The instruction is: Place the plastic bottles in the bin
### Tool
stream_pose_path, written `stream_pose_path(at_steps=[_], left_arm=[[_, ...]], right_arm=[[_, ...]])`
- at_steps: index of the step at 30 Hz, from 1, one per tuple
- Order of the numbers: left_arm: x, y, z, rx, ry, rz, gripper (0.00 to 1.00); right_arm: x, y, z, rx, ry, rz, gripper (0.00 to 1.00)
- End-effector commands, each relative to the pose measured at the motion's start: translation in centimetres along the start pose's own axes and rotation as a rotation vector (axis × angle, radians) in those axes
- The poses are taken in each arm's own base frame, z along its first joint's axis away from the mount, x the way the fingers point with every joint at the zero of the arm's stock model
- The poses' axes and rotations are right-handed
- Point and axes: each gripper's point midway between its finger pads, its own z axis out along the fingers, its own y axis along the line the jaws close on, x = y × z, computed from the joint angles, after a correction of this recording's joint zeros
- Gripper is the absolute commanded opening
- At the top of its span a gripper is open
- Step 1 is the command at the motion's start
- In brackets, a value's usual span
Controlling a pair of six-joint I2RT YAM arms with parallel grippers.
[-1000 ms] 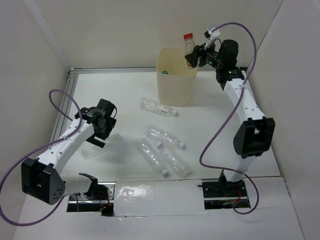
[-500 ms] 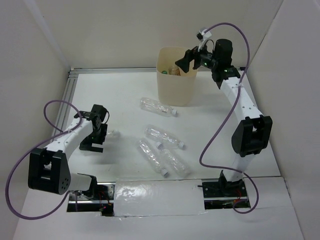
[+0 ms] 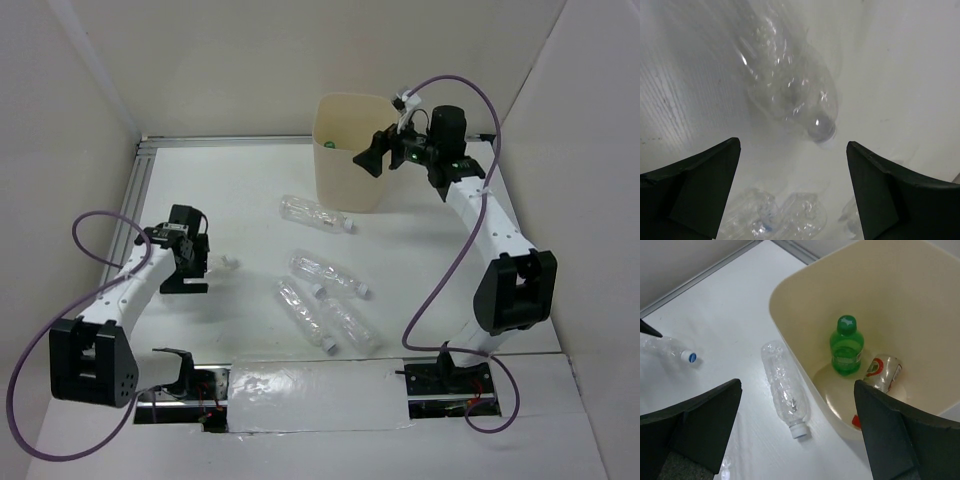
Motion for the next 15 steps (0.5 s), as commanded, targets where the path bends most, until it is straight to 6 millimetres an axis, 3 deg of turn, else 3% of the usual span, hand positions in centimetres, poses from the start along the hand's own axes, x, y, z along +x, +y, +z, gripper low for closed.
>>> stream_pose_path(at_steps=[1, 8, 10, 12, 15], left_arm=[[-1.2, -0.2, 2.2, -0.025, -0.044, -0.061, 1.00], [-3.3, 0.5, 4.6, -0.156, -0.145, -0.066, 1.00], [-3.5, 1.8, 5.8, -0.202, -0.154, -0.064, 1.00], [-3.7, 2.0, 6.6, -0.214, -0.158, -0.073, 1.00], [-3.8, 2.3, 7.3, -0.238, -0.162, -0.059, 0.92]], right_arm=[[-1.0, 1.1, -1.2, -0.023, -0.017, -0.026, 1.00], [-1.6, 1.3, -3.0, -0.012, -0.034, -0.033, 1.00], [-1.8, 1.0, -3.7, -0.009, -0.035, -0.038, 1.00], [-2.1, 2.0, -4.0, -0.053, -0.036, -0.064, 1.00], [-2.8, 4.1, -5.1, -0.143, -0.025, -0.134, 1.00]])
